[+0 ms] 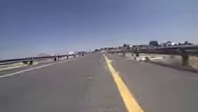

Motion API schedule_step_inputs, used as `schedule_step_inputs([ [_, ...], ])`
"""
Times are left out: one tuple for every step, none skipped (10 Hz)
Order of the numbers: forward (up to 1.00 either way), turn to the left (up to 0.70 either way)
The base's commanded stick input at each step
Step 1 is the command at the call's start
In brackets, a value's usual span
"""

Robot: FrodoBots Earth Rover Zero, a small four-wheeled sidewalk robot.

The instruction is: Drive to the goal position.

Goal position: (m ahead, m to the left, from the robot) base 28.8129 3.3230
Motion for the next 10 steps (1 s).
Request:
schedule_step_inputs([
  [0.85,0.00],
  [0.85,0.00],
  [0.85,0.00],
  [0.85,0.00],
  [0.85,0.00],
  [0.85,0.00],
  [0.85,0.00],
  [0.85,0.00],
  [0.85,0.00],
  [0.85,0.00],
])
